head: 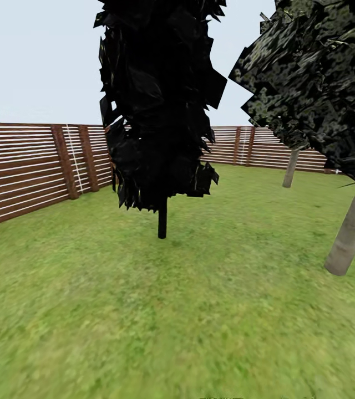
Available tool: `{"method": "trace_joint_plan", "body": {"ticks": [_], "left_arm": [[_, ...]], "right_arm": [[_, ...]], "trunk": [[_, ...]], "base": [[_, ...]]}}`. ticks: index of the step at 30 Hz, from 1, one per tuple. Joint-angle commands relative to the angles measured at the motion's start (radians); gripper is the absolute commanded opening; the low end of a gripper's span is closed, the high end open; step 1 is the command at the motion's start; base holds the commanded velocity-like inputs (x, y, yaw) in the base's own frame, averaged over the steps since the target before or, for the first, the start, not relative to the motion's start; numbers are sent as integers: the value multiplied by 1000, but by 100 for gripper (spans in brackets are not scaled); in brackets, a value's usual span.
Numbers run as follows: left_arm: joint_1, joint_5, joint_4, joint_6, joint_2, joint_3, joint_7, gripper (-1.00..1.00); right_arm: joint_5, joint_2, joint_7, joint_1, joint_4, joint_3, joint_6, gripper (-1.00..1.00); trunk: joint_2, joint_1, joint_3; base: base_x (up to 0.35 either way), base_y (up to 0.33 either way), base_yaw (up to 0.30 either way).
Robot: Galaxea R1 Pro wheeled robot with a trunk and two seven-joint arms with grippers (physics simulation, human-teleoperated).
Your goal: Take the three Easter eggs out of the wicker basket on the lawn in the garden, then place them on the lawn next to a single tree (choose any tree) so that all three eggs are next to the same tree and none are left in the basket.
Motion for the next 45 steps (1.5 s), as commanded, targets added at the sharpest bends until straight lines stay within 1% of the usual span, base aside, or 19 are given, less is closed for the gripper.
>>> {"method": "trace_joint_plan", "body": {"ticks": [1, 45], "left_arm": [[1, 0, -1, -1, 0, -1, 0, 100], [1, 1, -1, -1, 0, -1, 0, 100]], "right_arm": [[3, 0, 0, -1, 2, 5, -4, 100], [1, -1, 0, -1, 2, 4, -4, 100]], "trunk": [[0, 0, -1], [0, 0, 14]], "base": [[0, 0, -285], [0, 0, -285]]}}
